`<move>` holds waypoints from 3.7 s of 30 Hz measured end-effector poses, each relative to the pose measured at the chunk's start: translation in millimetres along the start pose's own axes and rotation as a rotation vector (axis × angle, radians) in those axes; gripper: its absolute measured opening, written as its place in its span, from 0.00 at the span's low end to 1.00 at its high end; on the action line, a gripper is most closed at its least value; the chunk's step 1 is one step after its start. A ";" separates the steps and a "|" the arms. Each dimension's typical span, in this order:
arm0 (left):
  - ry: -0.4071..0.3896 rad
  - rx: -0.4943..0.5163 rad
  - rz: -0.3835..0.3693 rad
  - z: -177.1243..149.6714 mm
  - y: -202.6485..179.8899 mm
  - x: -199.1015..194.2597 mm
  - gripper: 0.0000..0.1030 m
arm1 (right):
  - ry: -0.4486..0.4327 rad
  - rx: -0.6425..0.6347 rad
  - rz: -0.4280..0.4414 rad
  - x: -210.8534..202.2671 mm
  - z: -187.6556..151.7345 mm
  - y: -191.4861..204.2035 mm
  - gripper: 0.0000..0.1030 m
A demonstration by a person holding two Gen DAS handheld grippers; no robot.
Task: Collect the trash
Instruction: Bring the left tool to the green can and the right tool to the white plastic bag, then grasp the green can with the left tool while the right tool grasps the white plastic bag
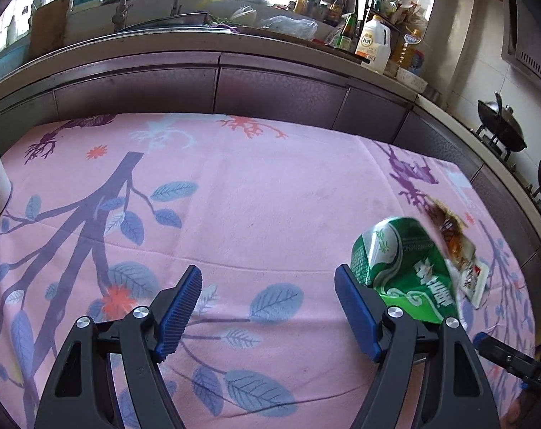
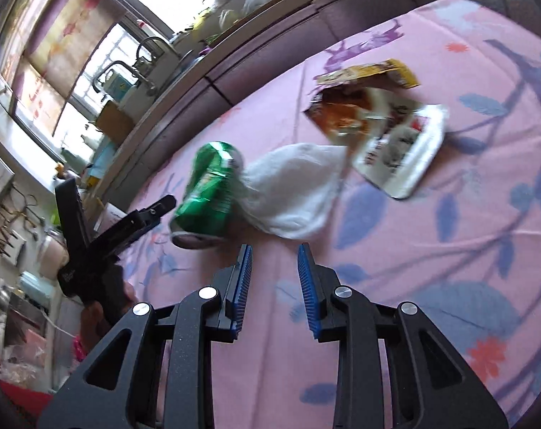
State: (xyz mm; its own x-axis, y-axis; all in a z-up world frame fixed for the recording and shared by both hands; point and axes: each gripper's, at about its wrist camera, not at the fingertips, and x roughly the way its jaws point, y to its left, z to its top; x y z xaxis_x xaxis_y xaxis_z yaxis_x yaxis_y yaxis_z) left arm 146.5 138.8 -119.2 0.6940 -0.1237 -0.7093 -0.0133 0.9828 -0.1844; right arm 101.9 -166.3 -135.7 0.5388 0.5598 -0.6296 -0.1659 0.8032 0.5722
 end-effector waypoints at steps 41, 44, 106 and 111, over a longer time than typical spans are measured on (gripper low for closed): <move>0.017 -0.026 -0.007 -15.3 15.0 7.8 0.88 | 0.204 -0.734 -0.218 82.9 50.6 51.3 0.68; 0.011 -0.045 -0.032 -14.7 19.7 6.8 0.88 | 0.193 -0.681 -0.207 76.2 53.0 46.6 0.39; 0.180 -0.249 -0.626 9.5 1.3 34.9 0.26 | 0.024 -0.277 -0.033 -22.6 -14.4 20.0 0.43; 0.176 -0.249 -0.618 9.9 2.6 30.6 0.24 | -0.008 -0.323 -0.061 -20.3 6.7 12.5 0.59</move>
State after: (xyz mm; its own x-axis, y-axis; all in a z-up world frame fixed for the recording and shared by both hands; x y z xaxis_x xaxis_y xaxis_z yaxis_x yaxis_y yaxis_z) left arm 174.9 139.0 -134.6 0.5009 -0.6920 -0.5198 0.1673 0.6667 -0.7264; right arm 94.4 -169.1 -112.3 0.5618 0.5079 -0.6530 -0.3854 0.8591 0.3367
